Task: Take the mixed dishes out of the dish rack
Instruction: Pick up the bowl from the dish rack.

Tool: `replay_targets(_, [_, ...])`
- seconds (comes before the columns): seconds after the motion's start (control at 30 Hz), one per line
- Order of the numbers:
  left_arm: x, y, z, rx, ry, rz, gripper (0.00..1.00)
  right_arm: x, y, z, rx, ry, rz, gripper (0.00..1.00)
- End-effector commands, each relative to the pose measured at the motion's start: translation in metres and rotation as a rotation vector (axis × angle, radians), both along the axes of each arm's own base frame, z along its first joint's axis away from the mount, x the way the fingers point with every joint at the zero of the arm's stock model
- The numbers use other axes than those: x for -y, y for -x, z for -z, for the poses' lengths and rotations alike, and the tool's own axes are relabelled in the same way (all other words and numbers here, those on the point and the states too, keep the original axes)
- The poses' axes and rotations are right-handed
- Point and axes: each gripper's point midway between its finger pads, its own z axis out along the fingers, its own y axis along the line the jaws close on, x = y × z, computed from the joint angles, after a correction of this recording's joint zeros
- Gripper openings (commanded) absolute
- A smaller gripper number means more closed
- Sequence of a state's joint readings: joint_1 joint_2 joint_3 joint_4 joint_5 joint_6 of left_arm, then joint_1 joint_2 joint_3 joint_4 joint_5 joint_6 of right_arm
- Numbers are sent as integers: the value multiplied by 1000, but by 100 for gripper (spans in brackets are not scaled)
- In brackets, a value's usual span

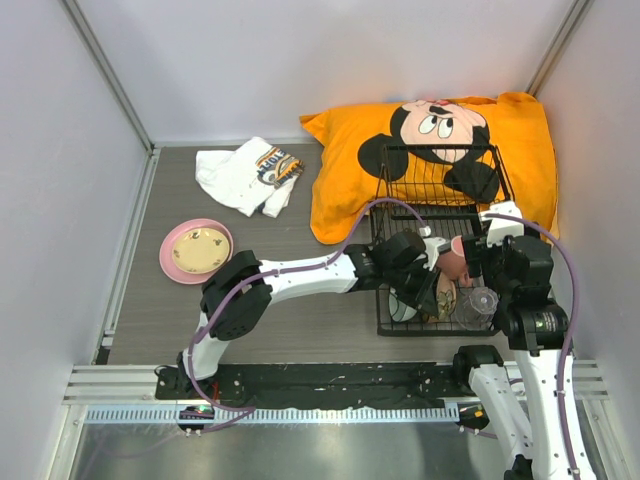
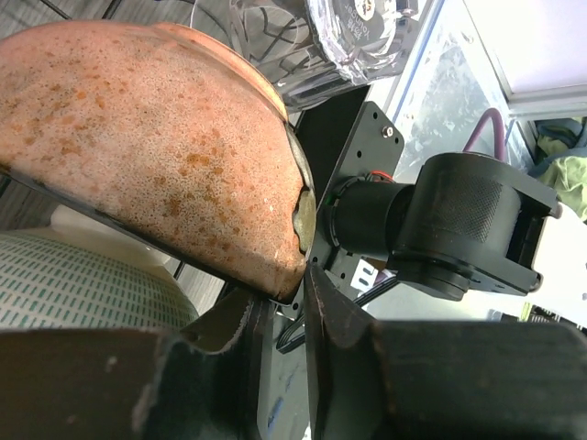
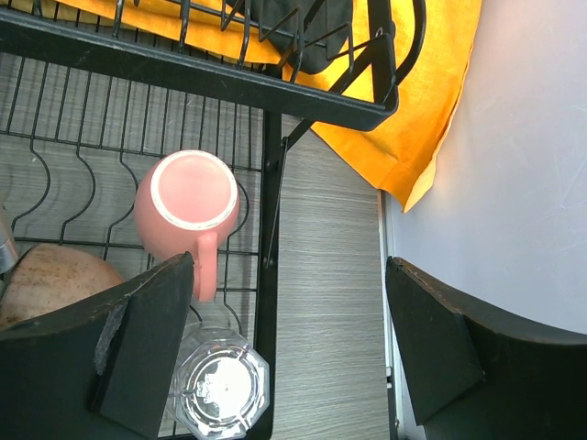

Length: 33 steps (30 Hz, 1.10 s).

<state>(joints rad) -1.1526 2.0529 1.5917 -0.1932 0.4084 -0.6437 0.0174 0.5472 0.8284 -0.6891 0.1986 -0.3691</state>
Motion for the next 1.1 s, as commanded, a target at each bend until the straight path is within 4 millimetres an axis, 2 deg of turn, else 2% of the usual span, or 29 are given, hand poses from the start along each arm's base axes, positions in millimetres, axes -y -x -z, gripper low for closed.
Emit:
replay_targets(0.0, [5,-19,-25,64,46,-13,13,4,0,-6,25,19,13,89])
replay_targets(0.17, [8,-18,-35,51,77,11,0,5,1,-4,22,28,13,89])
replay_targets(0.4, [13,-10,-56,0,172,77,0,7,3,7,-5,48,16,88])
replay_targets(0.6, [14,-6,-74,-32,266,125,0,7,2,8,-8,47,13,88])
replay_targets(0.87, [13,-15,-104,-61,377,142,0,7,2,9,-11,48,12,88])
replay_targets(1.07, [6,-24,-119,-81,426,133,0,7,1,9,-14,48,10,88])
